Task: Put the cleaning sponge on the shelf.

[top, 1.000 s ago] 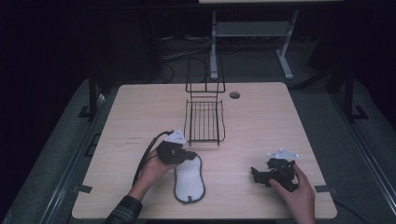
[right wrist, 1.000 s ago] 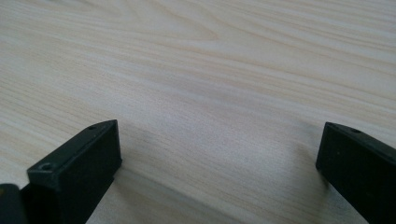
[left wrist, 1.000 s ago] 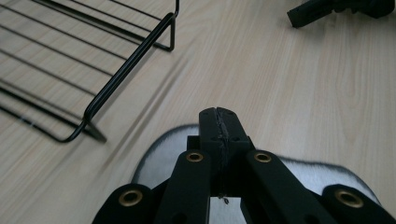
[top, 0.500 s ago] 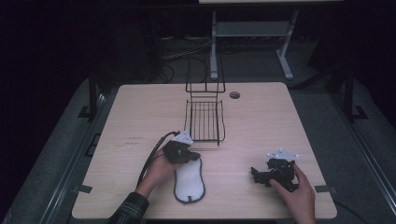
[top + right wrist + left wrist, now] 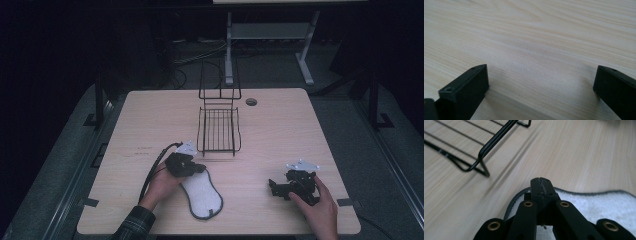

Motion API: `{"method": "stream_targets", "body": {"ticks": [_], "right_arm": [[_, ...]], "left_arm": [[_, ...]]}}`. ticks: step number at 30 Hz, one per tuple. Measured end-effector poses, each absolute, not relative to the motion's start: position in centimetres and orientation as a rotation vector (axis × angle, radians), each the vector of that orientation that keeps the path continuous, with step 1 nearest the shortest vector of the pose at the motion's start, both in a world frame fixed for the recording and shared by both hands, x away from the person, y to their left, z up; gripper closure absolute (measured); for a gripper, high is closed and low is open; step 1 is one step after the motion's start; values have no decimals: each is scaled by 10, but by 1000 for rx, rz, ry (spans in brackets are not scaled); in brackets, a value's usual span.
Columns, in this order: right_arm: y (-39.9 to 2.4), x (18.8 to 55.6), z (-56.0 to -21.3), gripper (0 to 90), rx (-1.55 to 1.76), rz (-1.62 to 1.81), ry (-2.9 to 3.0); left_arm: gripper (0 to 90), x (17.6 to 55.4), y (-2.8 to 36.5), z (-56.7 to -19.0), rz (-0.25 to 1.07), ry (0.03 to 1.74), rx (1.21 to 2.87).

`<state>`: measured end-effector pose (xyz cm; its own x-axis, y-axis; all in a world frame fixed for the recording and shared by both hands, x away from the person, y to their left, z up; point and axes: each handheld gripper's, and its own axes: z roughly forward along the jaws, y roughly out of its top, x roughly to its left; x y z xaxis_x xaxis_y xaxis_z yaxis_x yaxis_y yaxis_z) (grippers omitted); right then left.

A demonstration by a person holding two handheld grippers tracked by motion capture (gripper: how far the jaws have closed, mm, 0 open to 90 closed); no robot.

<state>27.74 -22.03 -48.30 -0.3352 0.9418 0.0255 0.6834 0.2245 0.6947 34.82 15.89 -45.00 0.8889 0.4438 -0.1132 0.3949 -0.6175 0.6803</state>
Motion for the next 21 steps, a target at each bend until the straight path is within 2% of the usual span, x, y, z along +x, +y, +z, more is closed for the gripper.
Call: {"method": "stream_targets", "body": {"ticks": [13, 21], "right_arm": [[-220, 277, -483, 0, 1500, 872, 2103], [-220, 277, -483, 0, 1500, 872, 2103]], "left_arm": [[896, 328, 196, -449, 106, 659, 2295], [896, 321, 201, -445, 114, 661, 2282]]}}
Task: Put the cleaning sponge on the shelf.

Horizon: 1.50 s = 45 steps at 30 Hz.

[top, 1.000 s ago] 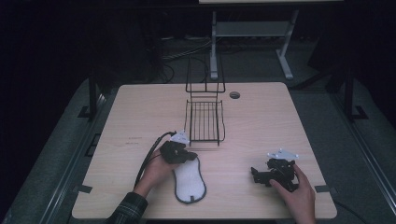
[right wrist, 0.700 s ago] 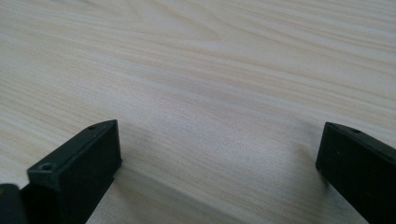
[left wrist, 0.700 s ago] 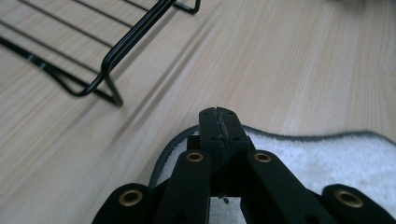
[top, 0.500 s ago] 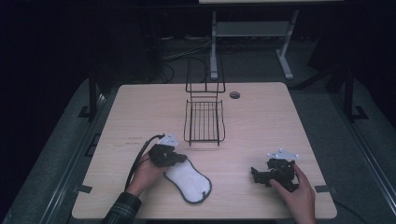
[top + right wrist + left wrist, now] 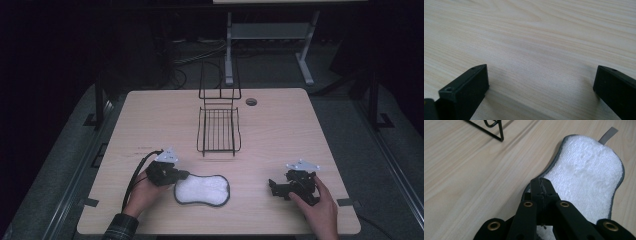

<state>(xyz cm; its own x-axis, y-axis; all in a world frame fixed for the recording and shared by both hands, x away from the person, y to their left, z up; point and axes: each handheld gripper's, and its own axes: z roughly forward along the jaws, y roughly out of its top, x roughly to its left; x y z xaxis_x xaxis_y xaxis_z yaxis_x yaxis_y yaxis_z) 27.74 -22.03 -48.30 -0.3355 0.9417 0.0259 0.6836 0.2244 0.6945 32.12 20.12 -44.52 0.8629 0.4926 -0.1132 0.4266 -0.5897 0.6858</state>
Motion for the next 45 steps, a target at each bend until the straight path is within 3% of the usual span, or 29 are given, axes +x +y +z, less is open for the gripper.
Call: {"method": "stream_targets", "body": {"ticks": [11, 19, 28, 45], "right_arm": [[-220, 277, -483, 0, 1498, 872, 2104], [-220, 277, -483, 0, 1499, 872, 2103], [-220, 277, -483, 0, 1499, 872, 2103], [-220, 277, -483, 0, 1498, 872, 2104]], "left_arm": [[896, 317, 145, -434, 38, 493, 2257], [896, 314, 109, -450, -8, 428, 2334], [896, 320, 129, -451, 29, 517, 2309], [897, 317, 205, -449, 152, 763, 2254]]}}
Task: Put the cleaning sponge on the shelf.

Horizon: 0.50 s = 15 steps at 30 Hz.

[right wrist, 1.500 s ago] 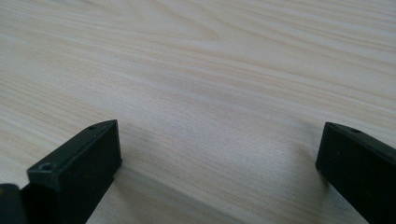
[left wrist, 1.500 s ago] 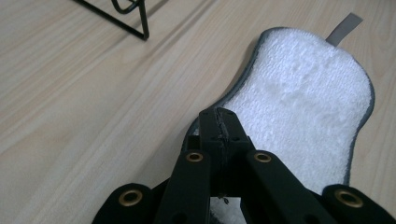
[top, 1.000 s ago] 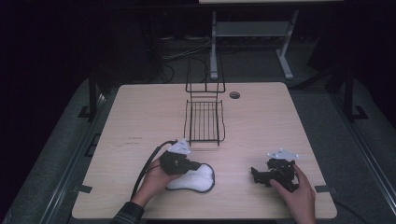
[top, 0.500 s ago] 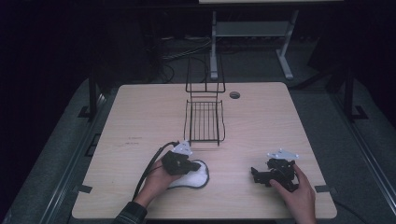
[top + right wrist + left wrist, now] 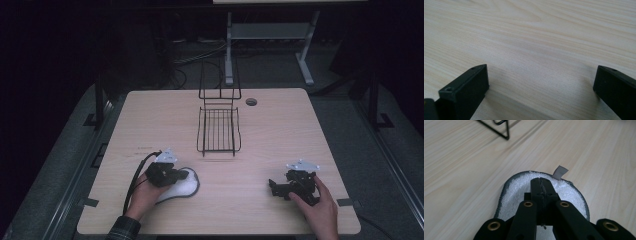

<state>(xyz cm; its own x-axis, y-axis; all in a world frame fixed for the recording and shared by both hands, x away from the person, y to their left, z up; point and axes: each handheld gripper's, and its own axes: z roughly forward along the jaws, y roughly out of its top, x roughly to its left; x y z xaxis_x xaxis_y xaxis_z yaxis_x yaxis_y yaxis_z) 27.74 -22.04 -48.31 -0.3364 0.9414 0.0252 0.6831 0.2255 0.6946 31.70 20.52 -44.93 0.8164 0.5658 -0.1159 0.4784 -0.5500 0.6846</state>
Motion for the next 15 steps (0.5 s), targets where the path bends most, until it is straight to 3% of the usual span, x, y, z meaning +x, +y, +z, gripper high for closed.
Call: {"method": "stream_targets", "body": {"ticks": [5, 10, 14, 15], "right_arm": [[-220, 277, -483, 0, 1500, 872, 2103], [-220, 277, -483, 0, 1499, 872, 2104], [-220, 277, -483, 0, 1499, 872, 2104], [-220, 277, -483, 0, 1498, 873, 2104]], "left_arm": [[896, 316, 214, -448, 163, 781, 2246], [822, 315, 228, -439, 169, 782, 2205], [726, 313, 247, -433, 192, 787, 2166], [642, 313, 252, -433, 179, 795, 2160]]}}
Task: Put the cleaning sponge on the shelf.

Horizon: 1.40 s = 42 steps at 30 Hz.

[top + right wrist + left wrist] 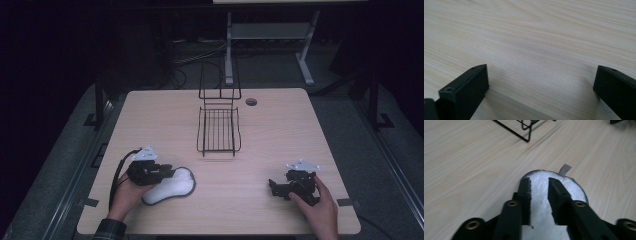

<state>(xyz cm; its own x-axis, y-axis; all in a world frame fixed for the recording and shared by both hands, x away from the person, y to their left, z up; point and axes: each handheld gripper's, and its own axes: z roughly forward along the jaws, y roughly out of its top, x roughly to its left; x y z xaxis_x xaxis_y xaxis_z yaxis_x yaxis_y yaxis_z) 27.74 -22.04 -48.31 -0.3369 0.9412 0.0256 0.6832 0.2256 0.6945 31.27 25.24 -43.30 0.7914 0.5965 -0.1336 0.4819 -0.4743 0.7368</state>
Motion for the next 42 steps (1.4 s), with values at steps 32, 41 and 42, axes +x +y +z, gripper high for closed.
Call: {"method": "stream_targets", "body": {"ticks": [32, 41, 42], "right_arm": [[-221, 277, -483, 0, 1497, 873, 2107], [-221, 277, -483, 0, 1497, 873, 2107], [-221, 277, -483, 0, 1497, 873, 2107]], "left_arm": [[130, 310, 258, -459, 62, 677, 2290], [131, 310, 253, -457, 85, 651, 2304], [131, 311, 253, -457, 86, 647, 2305]]}}
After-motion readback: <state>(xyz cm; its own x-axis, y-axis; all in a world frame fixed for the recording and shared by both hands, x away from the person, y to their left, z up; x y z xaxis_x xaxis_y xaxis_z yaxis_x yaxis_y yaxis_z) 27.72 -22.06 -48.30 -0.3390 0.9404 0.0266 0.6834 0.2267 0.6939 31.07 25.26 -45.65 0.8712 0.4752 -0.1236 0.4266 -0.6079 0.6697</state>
